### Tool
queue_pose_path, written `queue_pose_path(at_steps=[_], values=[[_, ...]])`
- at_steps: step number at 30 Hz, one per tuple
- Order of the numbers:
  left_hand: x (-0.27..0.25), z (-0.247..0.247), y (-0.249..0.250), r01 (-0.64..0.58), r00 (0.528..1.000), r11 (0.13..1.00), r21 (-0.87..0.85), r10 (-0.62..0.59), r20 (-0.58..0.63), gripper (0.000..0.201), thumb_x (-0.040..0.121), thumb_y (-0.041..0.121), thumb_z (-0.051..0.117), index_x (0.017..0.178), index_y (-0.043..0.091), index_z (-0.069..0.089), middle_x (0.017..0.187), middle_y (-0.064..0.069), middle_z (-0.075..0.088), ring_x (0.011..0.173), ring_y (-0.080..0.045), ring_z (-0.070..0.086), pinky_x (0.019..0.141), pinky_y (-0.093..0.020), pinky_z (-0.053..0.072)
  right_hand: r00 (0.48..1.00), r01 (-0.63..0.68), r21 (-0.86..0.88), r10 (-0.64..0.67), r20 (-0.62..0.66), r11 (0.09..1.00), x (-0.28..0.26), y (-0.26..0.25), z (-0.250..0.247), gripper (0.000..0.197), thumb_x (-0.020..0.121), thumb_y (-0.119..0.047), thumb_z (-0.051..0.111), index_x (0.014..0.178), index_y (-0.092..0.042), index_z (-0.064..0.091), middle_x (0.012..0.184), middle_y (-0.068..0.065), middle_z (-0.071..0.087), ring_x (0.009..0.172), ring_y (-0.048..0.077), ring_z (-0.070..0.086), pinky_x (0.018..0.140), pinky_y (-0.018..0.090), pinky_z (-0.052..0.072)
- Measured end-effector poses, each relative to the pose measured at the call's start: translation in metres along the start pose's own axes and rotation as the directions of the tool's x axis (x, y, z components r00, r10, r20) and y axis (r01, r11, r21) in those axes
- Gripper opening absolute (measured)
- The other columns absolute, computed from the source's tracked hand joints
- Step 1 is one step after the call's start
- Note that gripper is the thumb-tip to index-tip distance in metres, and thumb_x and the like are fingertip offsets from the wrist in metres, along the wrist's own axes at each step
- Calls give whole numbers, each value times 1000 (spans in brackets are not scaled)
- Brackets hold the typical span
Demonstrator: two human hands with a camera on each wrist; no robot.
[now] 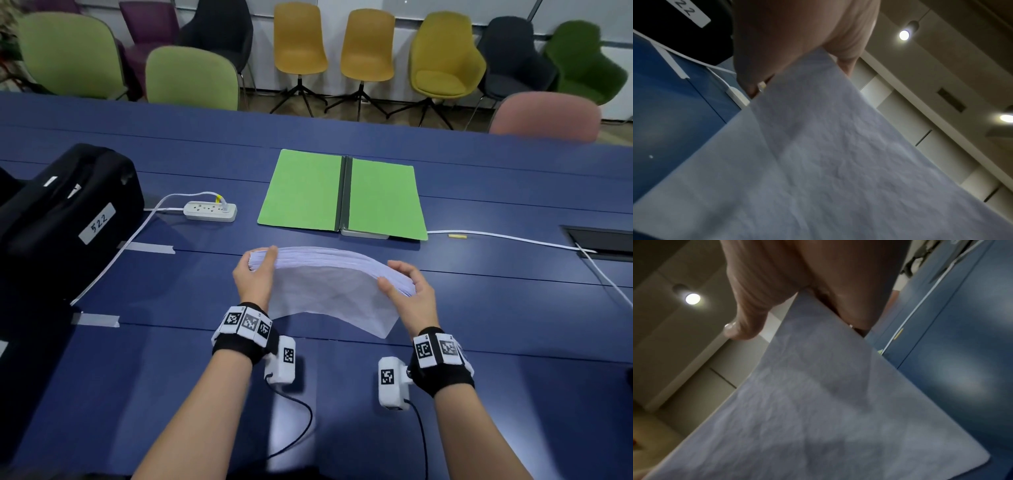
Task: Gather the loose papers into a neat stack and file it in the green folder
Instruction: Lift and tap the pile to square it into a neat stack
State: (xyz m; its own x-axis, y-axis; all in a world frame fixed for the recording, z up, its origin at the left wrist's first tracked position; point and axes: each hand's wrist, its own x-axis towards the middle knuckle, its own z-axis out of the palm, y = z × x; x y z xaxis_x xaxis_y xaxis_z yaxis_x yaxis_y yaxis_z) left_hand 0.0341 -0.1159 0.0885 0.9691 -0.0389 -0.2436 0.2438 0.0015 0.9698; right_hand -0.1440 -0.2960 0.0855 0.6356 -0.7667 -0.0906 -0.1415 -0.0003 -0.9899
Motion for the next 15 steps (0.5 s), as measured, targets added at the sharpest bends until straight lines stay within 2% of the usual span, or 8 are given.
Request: queue_pose_path(at_steps=[3,5,6,7,9,11,13,15], values=[[3,-7,1,-9,986,999,47,1,167,29,75,32,78,99,21,65,95,6,67,88,-12,62,85,-25,49,996,60,-158,-48,80,986,-1,3,-6,32,73,-6,78,93,-29,68,88,-15,70,79,5,64,75,15,49],[4,-16,2,-49,949,990,136,4,315,46,72,23,82,111,21,57,100,10,64,90,-5,60,82,-19,47,997,75,-368,-63,45,927,1,0,-8,23,75,-13,76,84,-33,70,83,-12,71,82,15,64,79,25,51],[5,-21,1,-98,929,976,196,19,370,48,72,14,82,111,19,55,99,11,62,90,-3,59,80,-18,46,998,67,-486,-62,26,871,3,-6,-9,14,77,-20,74,86,-30,72,87,-7,72,86,20,64,82,31,51],[6,-25,-2,-151,916,955,256,38,399,42,73,5,79,106,17,56,95,9,62,86,-5,59,78,-20,45,998,55,-614,-50,25,788,5,-12,-9,12,78,-27,72,90,-27,73,92,-3,72,91,23,64,84,34,51],[9,-30,-5,-206,926,922,329,75,370,26,76,-4,71,83,19,59,80,5,61,77,-17,55,75,-26,42,994,77,-814,19,107,576,9,-23,-8,19,81,-39,66,90,-24,72,93,3,70,95,29,62,82,35,48],[7,-30,-4,-238,936,899,368,111,334,26,77,4,66,69,28,59,72,5,58,75,-20,51,71,-29,40,980,126,-905,91,177,406,11,-36,-2,21,81,-44,62,89,-26,71,86,2,69,96,28,62,84,35,41],[-4,-23,5,-322,910,862,390,169,378,17,73,18,65,68,34,59,73,4,59,73,-23,50,70,-30,41,969,170,-916,107,223,363,13,-44,4,22,80,-46,61,93,-30,70,87,1,70,97,26,62,88,36,38],[-19,-14,22,-461,847,787,410,252,468,18,77,18,69,72,31,58,72,2,59,69,-21,49,65,-28,40,946,257,-855,61,317,451,15,-50,9,18,81,-39,64,93,-28,70,90,3,72,95,28,63,85,35,44]])
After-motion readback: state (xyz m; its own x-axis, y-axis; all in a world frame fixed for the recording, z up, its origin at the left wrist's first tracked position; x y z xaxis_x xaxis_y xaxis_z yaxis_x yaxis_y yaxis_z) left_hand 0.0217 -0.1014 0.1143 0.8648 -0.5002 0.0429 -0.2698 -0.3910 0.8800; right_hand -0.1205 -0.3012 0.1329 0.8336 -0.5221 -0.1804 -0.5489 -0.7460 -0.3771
